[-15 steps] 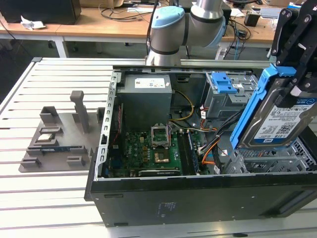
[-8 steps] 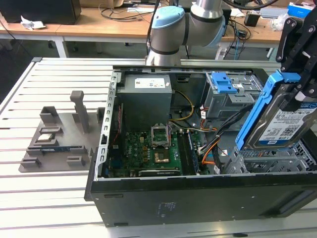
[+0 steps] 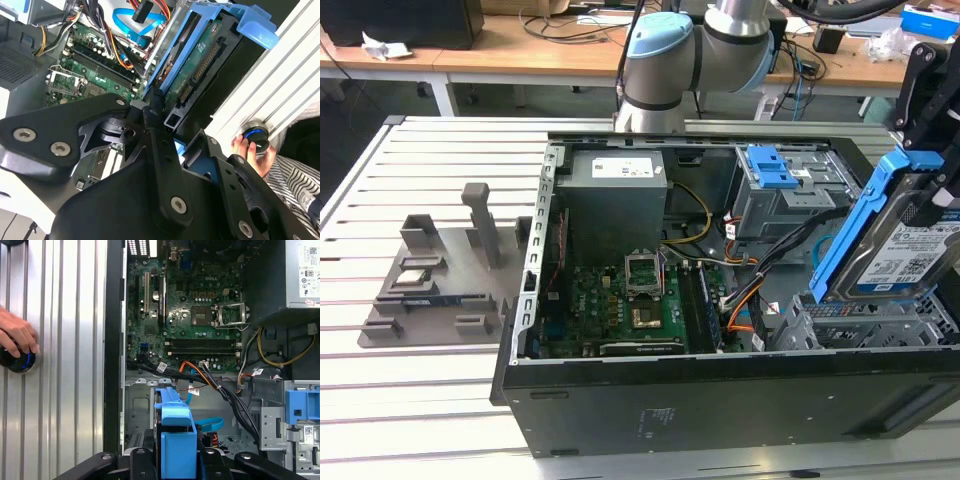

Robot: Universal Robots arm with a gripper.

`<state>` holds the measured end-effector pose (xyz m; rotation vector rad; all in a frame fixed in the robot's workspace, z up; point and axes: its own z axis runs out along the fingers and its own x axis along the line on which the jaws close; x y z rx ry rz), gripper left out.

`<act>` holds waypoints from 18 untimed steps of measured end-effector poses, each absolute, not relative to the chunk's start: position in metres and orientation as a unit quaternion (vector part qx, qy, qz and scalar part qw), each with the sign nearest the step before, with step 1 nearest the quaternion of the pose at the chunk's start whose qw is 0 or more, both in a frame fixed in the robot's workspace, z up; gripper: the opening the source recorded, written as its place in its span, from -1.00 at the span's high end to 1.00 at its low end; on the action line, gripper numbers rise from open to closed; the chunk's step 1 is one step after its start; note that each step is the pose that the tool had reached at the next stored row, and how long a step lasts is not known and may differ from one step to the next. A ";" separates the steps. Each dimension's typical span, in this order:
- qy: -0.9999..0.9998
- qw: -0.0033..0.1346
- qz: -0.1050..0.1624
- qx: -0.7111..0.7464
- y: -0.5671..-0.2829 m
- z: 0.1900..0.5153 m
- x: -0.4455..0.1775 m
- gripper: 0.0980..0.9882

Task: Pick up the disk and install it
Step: 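Pick up the disk, then insert the disk into the insertion slot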

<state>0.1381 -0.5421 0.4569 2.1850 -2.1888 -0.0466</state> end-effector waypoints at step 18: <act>-0.707 0.025 -0.014 0.706 -0.542 0.438 0.137 0.40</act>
